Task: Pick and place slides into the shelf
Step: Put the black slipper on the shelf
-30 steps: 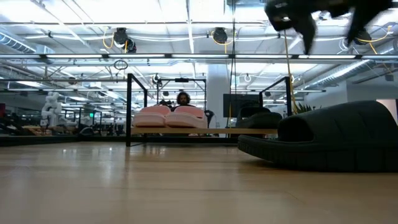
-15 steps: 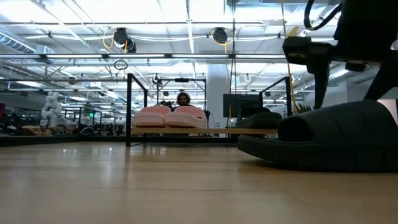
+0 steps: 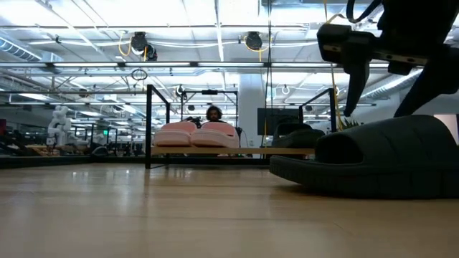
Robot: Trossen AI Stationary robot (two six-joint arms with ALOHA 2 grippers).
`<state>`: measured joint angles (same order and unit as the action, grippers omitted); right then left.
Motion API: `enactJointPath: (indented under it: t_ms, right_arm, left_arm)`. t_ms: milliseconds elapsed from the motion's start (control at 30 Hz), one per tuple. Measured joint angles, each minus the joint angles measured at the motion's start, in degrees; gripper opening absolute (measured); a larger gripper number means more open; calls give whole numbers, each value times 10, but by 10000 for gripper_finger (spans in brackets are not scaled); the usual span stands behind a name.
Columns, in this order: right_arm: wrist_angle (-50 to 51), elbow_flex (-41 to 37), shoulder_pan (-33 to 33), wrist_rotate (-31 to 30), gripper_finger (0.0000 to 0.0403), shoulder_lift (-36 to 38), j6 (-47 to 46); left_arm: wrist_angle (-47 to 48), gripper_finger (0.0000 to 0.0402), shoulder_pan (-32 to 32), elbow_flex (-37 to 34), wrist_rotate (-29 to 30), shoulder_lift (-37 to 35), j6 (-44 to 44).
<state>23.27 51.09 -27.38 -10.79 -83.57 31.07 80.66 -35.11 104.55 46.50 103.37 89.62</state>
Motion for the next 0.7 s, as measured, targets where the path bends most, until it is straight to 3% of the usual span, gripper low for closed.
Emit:
enactJointPath:
  t_ms: [700]
  right_arm:
    - [-88,-55,18,5,184,0,-53]
  left_arm:
    - [0,86,0,0,0,0,-1]
